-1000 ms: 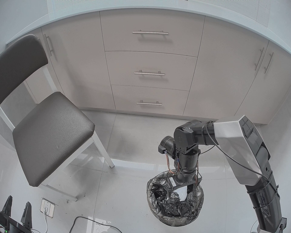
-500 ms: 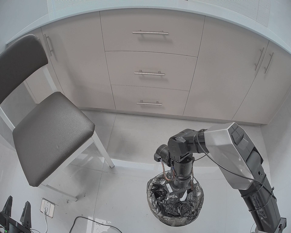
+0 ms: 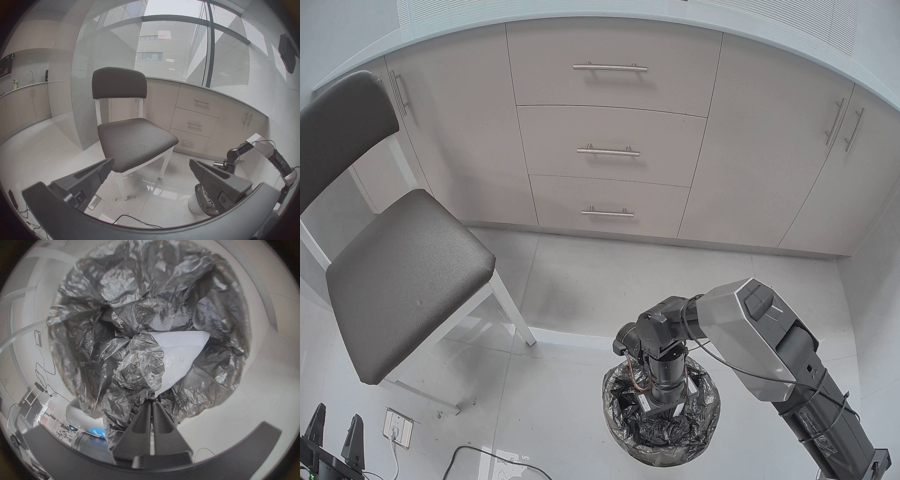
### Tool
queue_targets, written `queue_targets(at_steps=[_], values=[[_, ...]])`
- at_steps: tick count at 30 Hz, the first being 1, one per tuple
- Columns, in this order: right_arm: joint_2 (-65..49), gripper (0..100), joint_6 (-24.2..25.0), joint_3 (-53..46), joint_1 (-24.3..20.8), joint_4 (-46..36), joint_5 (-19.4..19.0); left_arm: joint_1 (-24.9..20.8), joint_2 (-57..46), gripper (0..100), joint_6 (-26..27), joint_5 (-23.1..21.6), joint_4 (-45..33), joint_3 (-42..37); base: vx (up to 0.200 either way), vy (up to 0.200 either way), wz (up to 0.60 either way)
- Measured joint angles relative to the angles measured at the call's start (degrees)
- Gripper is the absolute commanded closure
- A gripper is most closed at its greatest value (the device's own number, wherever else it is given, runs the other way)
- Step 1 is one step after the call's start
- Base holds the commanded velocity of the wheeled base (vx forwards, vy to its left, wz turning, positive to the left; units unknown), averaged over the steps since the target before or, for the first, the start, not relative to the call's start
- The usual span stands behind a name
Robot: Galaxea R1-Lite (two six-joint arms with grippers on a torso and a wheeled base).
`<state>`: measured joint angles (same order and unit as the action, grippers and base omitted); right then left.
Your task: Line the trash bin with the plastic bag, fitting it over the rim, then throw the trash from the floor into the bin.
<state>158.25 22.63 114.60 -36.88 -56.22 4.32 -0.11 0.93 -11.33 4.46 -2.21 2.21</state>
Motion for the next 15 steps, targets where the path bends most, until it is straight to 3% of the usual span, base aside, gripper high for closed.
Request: queue_targets(at_steps=[15], values=[[6.4, 100, -0.4, 0.0, 0.7, 15.1, 6.1, 0.0, 0.0, 0, 0.0, 0.0, 0.0, 0.0, 0.000, 0.000, 0.00]])
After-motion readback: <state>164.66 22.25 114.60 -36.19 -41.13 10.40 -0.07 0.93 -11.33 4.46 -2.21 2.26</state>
